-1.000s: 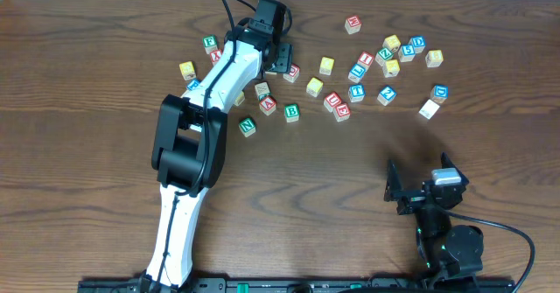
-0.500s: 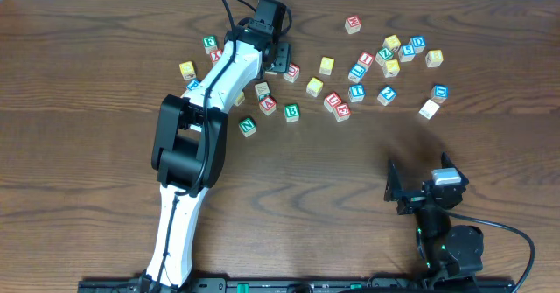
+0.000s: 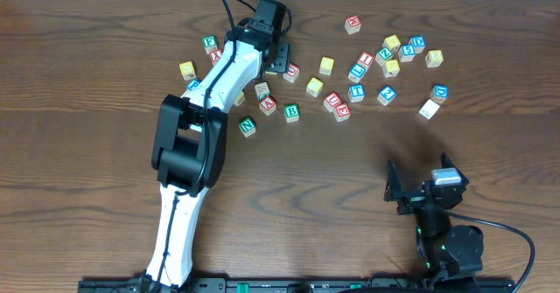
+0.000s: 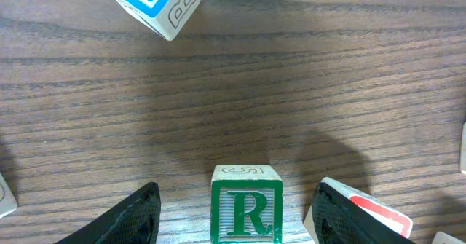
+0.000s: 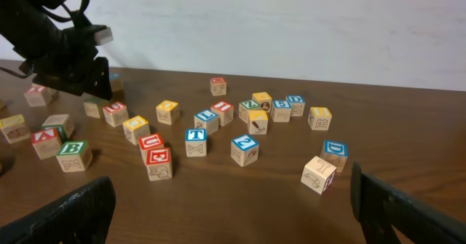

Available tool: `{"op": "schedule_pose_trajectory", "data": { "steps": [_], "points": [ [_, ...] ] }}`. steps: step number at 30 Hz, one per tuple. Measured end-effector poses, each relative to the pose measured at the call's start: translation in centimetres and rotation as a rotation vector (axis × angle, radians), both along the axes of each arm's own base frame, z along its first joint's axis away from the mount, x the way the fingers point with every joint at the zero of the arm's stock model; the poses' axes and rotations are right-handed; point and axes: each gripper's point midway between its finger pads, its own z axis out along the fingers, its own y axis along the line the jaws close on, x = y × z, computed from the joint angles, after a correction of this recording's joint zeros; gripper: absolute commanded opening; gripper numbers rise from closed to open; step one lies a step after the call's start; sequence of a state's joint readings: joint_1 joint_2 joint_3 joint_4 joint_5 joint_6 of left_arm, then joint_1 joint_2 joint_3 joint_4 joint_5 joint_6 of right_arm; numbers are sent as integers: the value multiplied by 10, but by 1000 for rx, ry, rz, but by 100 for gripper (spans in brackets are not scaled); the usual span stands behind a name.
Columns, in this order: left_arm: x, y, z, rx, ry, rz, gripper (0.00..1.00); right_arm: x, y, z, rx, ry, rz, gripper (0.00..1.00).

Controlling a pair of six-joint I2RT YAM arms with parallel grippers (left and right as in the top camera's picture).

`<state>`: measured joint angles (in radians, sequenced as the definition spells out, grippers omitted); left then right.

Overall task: Spell out ROBOT
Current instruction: 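Lower the left gripper around the green R block and close, then lift the R block and carry it toward the near open area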

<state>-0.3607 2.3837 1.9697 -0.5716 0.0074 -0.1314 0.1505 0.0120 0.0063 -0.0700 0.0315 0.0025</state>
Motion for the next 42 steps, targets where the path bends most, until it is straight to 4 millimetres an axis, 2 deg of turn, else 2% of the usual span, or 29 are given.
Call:
{"op": "schedule_pose_trajectory", "data": {
  "steps": [13, 28, 32, 38, 42],
  "points": [
    [-4, 3, -26, 22, 41, 3, 65, 0, 0, 0, 0, 0, 0, 99],
    [3, 0, -24, 11, 12, 3, 65, 0, 0, 0, 0, 0, 0, 99],
    [4, 0, -23, 11, 9, 2, 45, 0, 0, 0, 0, 0, 0, 99],
    [4, 0, -23, 10, 9, 3, 43, 0, 0, 0, 0, 0, 0, 99],
    [4, 0, -23, 10, 9, 5, 35, 0, 0, 0, 0, 0, 0, 99]
  ]
}}
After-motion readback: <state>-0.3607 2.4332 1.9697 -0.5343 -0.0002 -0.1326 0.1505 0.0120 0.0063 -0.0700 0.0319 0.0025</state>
